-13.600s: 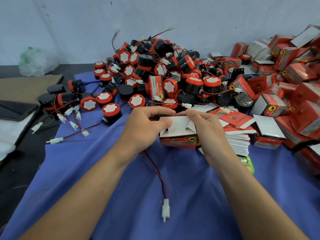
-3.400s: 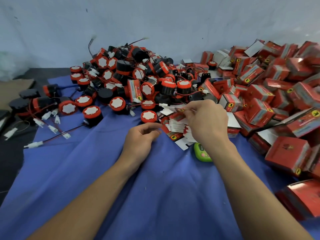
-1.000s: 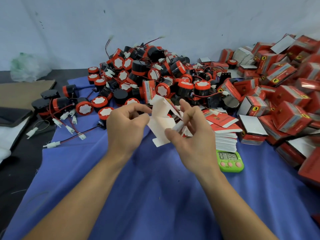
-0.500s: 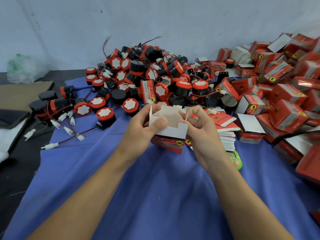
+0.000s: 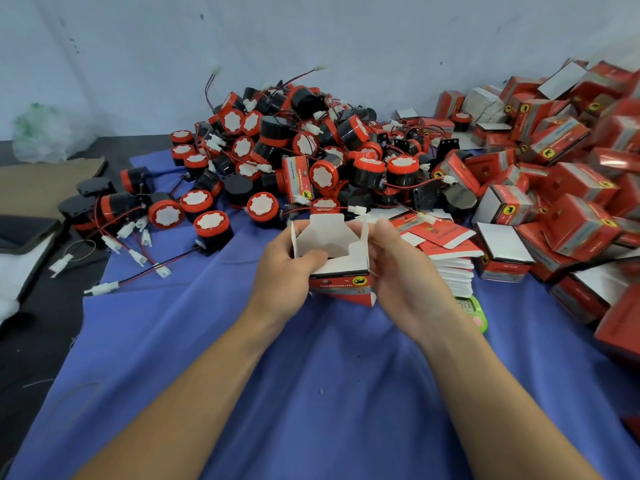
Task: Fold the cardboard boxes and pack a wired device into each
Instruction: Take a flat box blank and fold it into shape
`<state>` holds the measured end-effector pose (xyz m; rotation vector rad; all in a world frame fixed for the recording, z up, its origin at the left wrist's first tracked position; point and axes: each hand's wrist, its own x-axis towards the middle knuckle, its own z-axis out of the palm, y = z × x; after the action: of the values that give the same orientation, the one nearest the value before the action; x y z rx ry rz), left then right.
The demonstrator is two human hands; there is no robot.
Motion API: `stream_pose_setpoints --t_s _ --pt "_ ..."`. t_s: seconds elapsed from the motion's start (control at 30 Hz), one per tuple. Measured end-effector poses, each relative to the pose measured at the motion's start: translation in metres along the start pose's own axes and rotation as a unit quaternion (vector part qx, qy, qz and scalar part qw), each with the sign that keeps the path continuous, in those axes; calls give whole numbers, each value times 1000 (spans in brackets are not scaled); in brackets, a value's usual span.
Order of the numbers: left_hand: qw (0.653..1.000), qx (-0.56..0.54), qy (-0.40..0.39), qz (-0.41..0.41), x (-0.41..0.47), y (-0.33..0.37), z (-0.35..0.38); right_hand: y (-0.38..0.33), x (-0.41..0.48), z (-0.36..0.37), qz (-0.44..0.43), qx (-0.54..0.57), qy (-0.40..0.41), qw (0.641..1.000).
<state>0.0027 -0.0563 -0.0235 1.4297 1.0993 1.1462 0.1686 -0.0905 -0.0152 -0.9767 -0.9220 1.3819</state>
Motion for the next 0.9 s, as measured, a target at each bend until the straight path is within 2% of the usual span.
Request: stream_pose_setpoints --t_s 0.13,0.37,0.53,0.67,0.8,0.9 --pt "1000 11 -9 18 -2 1 2 1 1 0 21 -47 15 999" --pt "998 31 -17 52 -6 2 4 -2 -2 -3 -47 -119 -23 992" --pt "999 16 8 31 -4 0 5 0 -3 1 -77 -152 -23 985" --pt "999 4 -16 29 -7 1 7 3 -3 2 -98 -163 -18 981" --pt "989 -119 -73 42 -9 2 7 2 -1 2 -83 -103 47 990" --pt "984 -168 -56 16 -8 2 6 3 1 3 -44 -58 94 993"
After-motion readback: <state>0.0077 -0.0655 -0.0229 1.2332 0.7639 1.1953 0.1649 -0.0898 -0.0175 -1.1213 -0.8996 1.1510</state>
